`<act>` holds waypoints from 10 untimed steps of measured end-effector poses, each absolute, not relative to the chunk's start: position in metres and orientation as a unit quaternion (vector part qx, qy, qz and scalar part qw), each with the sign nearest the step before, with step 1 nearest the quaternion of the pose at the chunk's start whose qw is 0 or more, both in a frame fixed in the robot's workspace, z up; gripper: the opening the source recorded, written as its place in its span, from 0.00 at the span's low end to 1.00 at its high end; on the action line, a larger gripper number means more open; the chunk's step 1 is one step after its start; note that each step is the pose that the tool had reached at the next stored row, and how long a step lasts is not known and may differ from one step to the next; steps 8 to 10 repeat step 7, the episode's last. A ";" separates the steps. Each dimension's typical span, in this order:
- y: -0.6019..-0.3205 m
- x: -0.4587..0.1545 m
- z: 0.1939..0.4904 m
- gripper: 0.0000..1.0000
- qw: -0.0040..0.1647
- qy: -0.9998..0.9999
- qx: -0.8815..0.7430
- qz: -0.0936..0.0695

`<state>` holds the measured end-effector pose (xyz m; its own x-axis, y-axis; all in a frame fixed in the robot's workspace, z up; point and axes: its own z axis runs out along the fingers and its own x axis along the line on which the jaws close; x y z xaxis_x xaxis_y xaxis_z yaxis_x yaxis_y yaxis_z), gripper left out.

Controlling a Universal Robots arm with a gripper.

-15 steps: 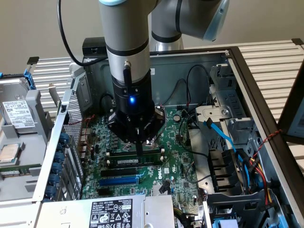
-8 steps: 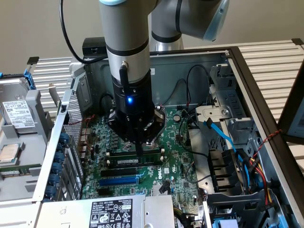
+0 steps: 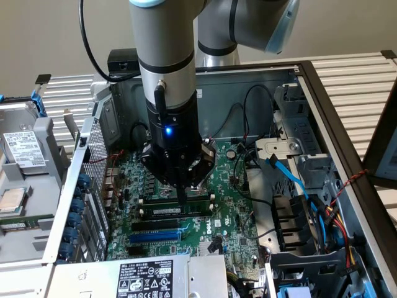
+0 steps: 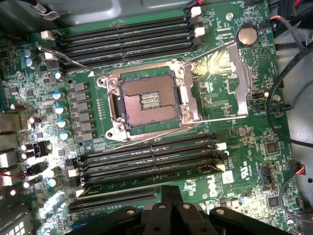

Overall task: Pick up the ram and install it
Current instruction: 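Press down the ram until it locks into place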

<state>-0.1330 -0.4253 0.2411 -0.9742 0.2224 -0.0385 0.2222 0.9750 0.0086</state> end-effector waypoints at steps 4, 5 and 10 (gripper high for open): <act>-0.425 -0.133 0.241 0.10 0.019 0.993 0.113 0.004; -0.425 -0.133 0.241 0.10 0.019 0.993 0.114 0.004; -0.425 -0.133 0.241 0.10 0.019 0.993 0.114 0.005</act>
